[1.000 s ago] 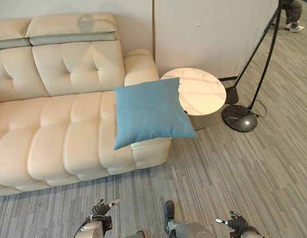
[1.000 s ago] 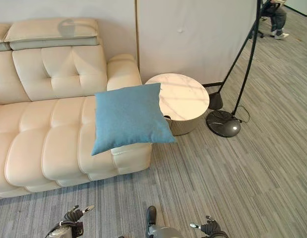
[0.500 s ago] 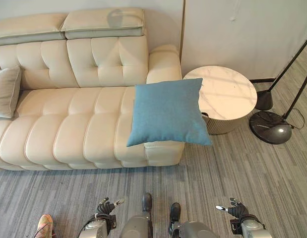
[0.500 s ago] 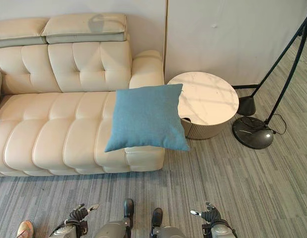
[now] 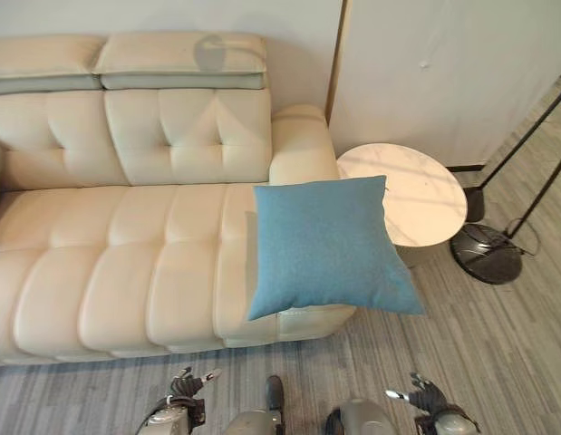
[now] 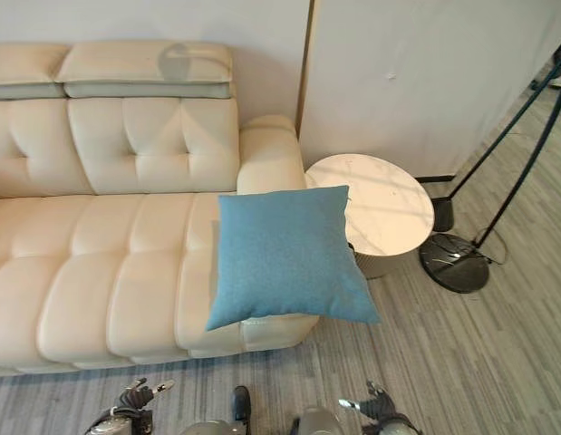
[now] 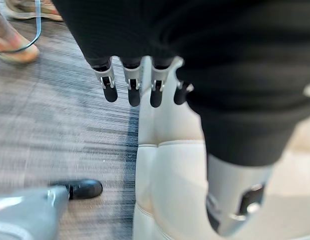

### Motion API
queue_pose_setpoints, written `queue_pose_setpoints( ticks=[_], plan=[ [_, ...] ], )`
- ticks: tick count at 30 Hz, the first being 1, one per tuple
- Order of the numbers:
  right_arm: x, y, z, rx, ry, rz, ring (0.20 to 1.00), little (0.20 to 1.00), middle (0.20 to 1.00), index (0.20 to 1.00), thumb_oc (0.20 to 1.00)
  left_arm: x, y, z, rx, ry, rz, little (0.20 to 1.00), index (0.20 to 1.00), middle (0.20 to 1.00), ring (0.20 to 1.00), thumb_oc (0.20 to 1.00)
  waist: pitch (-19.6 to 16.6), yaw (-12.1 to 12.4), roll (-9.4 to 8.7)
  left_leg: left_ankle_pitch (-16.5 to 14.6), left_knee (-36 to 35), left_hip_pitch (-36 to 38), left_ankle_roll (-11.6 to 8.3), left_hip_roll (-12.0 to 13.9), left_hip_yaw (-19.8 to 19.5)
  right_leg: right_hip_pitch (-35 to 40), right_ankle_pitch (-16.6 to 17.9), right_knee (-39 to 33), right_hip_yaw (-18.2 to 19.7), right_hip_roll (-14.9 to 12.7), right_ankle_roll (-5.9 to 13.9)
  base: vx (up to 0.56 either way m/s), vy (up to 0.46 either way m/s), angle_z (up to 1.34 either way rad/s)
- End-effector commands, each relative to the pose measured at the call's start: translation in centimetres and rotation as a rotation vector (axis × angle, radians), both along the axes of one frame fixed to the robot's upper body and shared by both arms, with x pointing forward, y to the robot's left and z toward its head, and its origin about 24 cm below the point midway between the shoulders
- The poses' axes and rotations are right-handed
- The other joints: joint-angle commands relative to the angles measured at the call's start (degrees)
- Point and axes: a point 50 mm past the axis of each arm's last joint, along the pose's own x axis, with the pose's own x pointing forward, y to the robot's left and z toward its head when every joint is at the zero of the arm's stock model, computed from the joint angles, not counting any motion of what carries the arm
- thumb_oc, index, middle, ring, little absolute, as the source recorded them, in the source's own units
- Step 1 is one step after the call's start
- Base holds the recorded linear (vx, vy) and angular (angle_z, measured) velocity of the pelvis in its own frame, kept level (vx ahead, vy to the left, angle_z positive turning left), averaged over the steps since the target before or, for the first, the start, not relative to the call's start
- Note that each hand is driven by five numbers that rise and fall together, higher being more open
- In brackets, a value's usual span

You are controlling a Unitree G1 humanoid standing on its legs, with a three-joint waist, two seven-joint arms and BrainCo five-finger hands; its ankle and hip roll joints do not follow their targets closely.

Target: Pick up all the scattered cushions and arrange them neatly on the sofa.

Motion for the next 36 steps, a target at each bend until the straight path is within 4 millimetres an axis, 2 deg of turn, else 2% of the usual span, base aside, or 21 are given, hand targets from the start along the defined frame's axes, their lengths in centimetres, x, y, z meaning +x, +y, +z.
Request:
queue_pose_setpoints(
  ticks=[1, 2, 3, 4, 5, 9, 12, 14, 16, 18, 19, 21, 23, 25, 26, 30, 31, 32, 33, 35, 36],
  plan=[
    [2.0, -0.7, 1.0, -0.042, -0.055, 0.020, 1.000, 1.000, 1.000, 1.000, 1.000, 2.2, -0.1, 1.1, 0.043, -0.078, -0.049, 1.000, 1.000, 1.000, 1.000, 1.000, 1.5, 0.4, 1.91, -5.4, -0.4, 0.1, -4.96, 3.4, 2.2, 4.4, 5.9, -21.1, -2.1, 5.1, -1.33, 0.14, -0.006, 0.15],
    [2.0, -0.8, 1.0, -0.045, -0.053, 0.012, 1.000, 1.000, 1.000, 1.000, 1.000, 2.5, -0.1, 1.3, 0.044, -0.087, -0.050, 1.000, 1.000, 1.000, 1.000, 1.000, 1.7, 0.3, 2.16, -5.4, -0.4, 0.4, -5.33, 3.7, 2.2, 5.3, 7.4, -29.4, -1.4, 6.5, -1.29, 0.12, -0.024, 0.06],
    [2.0, -0.8, 1.0, -0.045, -0.053, 0.012, 1.000, 1.000, 1.000, 1.000, 1.000, 2.5, -0.1, 1.3, 0.044, -0.087, -0.050, 1.000, 1.000, 1.000, 1.000, 1.000, 1.7, 0.3, 2.17, -5.5, -0.4, 0.4, -5.33, 3.7, 2.3, 5.3, 7.5, -29.4, -1.4, 6.5, -1.29, 0.15, -0.059, -0.06],
    [2.1, -1.0, 1.1, -0.047, -0.056, 0.006, 1.000, 1.000, 1.000, 1.000, 1.000, 2.7, 0.1, 1.4, 0.054, -0.090, -0.062, 1.000, 1.000, 1.000, 1.000, 1.000, 1.1, 0.0, 1.94, -5.8, -0.4, 0.7, -5.58, 3.5, 2.7, 5.8, 10.6, -38.8, 0.0, 6.9, -0.70, 0.15, -0.062, -0.25],
    [2.0, -1.0, 1.0, -0.048, -0.053, 0.005, 1.000, 1.000, 1.000, 1.000, 1.000, 2.7, 0.1, 1.4, 0.058, -0.089, -0.067, 1.000, 1.000, 1.000, 1.000, 1.000, 1.0, 0.0, 1.85, -6.1, -0.4, 1.2, -5.73, 3.6, 2.9, 6.0, 12.6, -42.3, 0.0, 7.1, -0.27, 0.21, -0.103, -0.29],
    [1.6, -1.1, 0.9, -0.054, -0.044, 0.011, 1.000, 1.000, 1.000, 1.000, 1.000, 2.3, -0.1, 1.2, 0.063, -0.075, -0.088, 1.000, 1.000, 1.000, 1.000, 1.000, -0.1, -0.5, 1.55, -7.3, -0.4, 2.4, -6.04, 3.2, 3.9, 7.2, 16.1, -48.1, -1.8, 6.6, 0.51, 0.15, -0.111, -0.30],
    [1.6, -1.2, 1.0, -0.055, -0.045, 0.013, 1.000, 1.000, 1.000, 1.000, 1.000, 2.3, -0.6, 1.0, 0.050, -0.072, -0.093, 1.000, 1.000, 1.000, 1.000, 1.000, -0.8, -0.7, 2.11, -7.6, -0.4, 2.6, -6.48, 3.4, 3.8, 7.8, 15.7, -48.6, -2.0, 6.6, 0.18, 0.15, -0.147, 0.03],
    [1.7, -1.5, 1.2, -0.063, -0.050, 0.017, 1.000, 1.000, 1.000, 1.000, 1.000, 2.0, -1.2, 0.7, 0.025, -0.067, -0.090, 1.000, 1.000, 1.000, 1.000, 1.000, -1.9, -1.2, 3.59, -7.6, -0.4, 3.2, -7.18, 4.1, 3.2, 9.8, 14.3, -48.6, -2.2, 7.1, -0.50, 0.20, -0.210, -0.03],
    [1.8, -1.6, 1.3, -0.067, -0.054, 0.019, 1.000, 1.000, 1.000, 1.000, 1.000, 1.8, -1.4, 0.5, 0.014, -0.063, -0.085, 1.000, 1.000, 1.000, 1.000, 1.000, -2.1, -1.4, 4.09, -7.5, -0.4, 3.9, -7.47, 4.4, 3.0, 10.6, 13.6, -48.6, -2.2, 7.4, -0.79, 0.13, -0.172, 0.16],
    [2.4, -1.9, 1.7, -0.075, -0.083, 0.019, 1.000, 1.000, 1.000, 1.000, 1.000, 1.6, -1.8, 0.3, -0.013, -0.059, -0.057, 1.000, 1.000, 1.000, 1.000, 1.000, -1.4, -1.7, 4.43, -9.5, 7.8, 1.7, -8.57, 5.3, 3.3, 12.9, 11.7, -48.6, -2.5, 7.2, -1.92, 0.12, -0.236, 0.17],
    [2.5, -1.9, 1.7, -0.075, -0.083, 0.019, 1.000, 1.000, 1.000, 1.000, 1.000, 1.6, -1.8, 0.3, -0.013, -0.059, -0.057, 1.000, 1.000, 1.000, 1.000, 1.000, -1.4, -1.8, 4.44, -9.6, 8.1, 1.5, -8.58, 5.3, 3.2, 12.9, 11.7, -48.6, -2.6, 7.3, -1.93, 0.03, -0.130, 0.05],
    [3.0, -2.2, 2.3, -0.094, -0.109, 0.033, 1.000, 1.000, 1.000, 1.000, 1.000, 2.1, -2.1, 0.4, -0.023, -0.079, -0.047, 1.000, 1.000, 1.000, 1.000, 1.000, -0.2, -1.2, 4.11, -9.5, 14.7, -1.1, -9.45, 4.9, 0.9, 14.4, 10.9, -48.6, -2.6, 7.1, -2.97, 0.04, -0.158, 0.09],
    [3.1, -2.6, 2.4, -0.109, -0.110, 0.028, 1.000, 1.000, 1.000, 1.000, 1.000, 2.2, -2.2, 0.5, -0.032, -0.087, -0.042, 1.000, 1.000, 1.000, 1.000, 1.000, -0.2, -1.4, 4.23, -9.4, 11.7, -1.8, -8.94, 4.6, -0.6, 14.8, 10.2, -48.6, -3.0, 7.1, -3.24, 0.07, -0.098, 0.16],
    [2.7, -3.4, 2.4, -0.161, -0.086, 0.033, 1.000, 1.000, 1.000, 1.000, 1.000, 1.9, -2.3, 0.3, -0.045, -0.074, -0.032, 1.000, 1.000, 1.000, 1.000, 1.000, -0.4, -1.3, 4.56, -5.2, 5.1, -2.6, -8.90, 5.3, -1.5, 14.9, 10.4, -48.6, -3.3, 7.5, -3.31, 0.09, -0.037, 0.14],
    [2.7, -3.4, 2.4, -0.161, -0.086, 0.033, 1.000, 1.000, 1.000, 1.000, 1.000, 1.9, -2.3, 0.3, -0.046, -0.074, -0.032, 1.000, 1.000, 1.000, 1.000, 1.000, -0.5, -1.3, 4.56, -5.1, 4.9, -2.5, -8.90, 5.3, -1.6, 14.9, 10.4, -48.6, -3.3, 7.5, -3.31, 0.08, -0.001, 0.11],
    [1.3, -5.6, 2.8, -0.245, -0.064, -0.039, 1.000, 1.000, 1.000, 1.000, 1.000, 1.4, -1.1, 0.6, -0.071, -0.103, 0.097, 1.000, 1.000, 1.000, 1.000, 1.000, -0.9, -1.8, 4.61, -3.0, 0.3, -1.3, -9.33, 5.8, -1.5, 15.5, 9.4, -48.6, -3.4, 8.2, -3.71, 0.10, 0.043, 0.04],
    [1.2, -6.6, 3.5, -0.266, -0.084, -0.082, 1.000, 1.000, 1.000, 1.000, 1.000, 1.7, -0.2, 1.3, -0.082, -0.157, 0.171, 1.000, 1.000, 1.000, 1.000, 1.000, -1.2, -1.8, 4.53, -3.4, -0.4, -0.3, -9.32, 5.9, -1.0, 15.7, 9.1, -48.6, -3.2, 8.3, -3.78, 0.09, 0.086, -0.08],
    [1.2, -6.6, 3.5, -0.266, -0.084, -0.082, 1.000, 1.000, 1.000, 1.000, 1.000, 1.7, -0.2, 1.3, -0.083, -0.156, 0.171, 1.000, 1.000, 1.000, 1.000, 1.000, -1.2, -1.8, 4.53, -3.4, -0.4, -0.2, -9.33, 5.9, -1.0, 15.7, 9.1, -48.6, -3.1, 8.4, -3.78, 0.11, 0.114, -0.08],
    [0.6, -8.6, 4.8, -0.285, -0.115, -0.146, 1.000, 1.000, 1.000, 1.000, 1.000, 1.6, 2.0, 2.4, -0.073, -0.216, 0.255, 1.000, 1.000, 1.000, 1.000, 1.000, -1.7, -1.9, 4.00, -4.2, -0.4, 0.7, -9.25, 6.1, -0.3, 15.9, 9.1, -48.6, -2.8, 8.4, -3.62, 0.09, 0.094, -0.13],
    [0.2, -9.4, 5.4, -0.305, -0.115, -0.149, 1.000, 1.000, 1.000, 1.000, 1.000, 1.6, 2.9, 2.8, -0.066, -0.235, 0.276, 1.000, 1.000, 1.000, 1.000, 1.000, -2.1, -1.9, 3.73, -4.5, -0.4, 1.1, -9.24, 6.3, 0.1, 16.1, 9.1, -48.6, -2.6, 8.4, -3.52, 0.09, 0.089, -0.11],
    [0.0, -11.1, 6.9, -0.349, -0.129, -0.146, 1.000, 1.000, 1.000, 1.000, 1.000, 1.4, 4.8, 3.6, -0.049, -0.257, 0.313, 1.000, 1.000, 1.000, 1.000, 1.000, -2.7, -1.9, 3.20, -5.1, -0.4, 1.8, -9.20, 6.4, 0.6, 16.5, 9.0, -48.6, -2.4, 8.2, -3.24, 0.07, 0.086, 0.00]
  ],
)
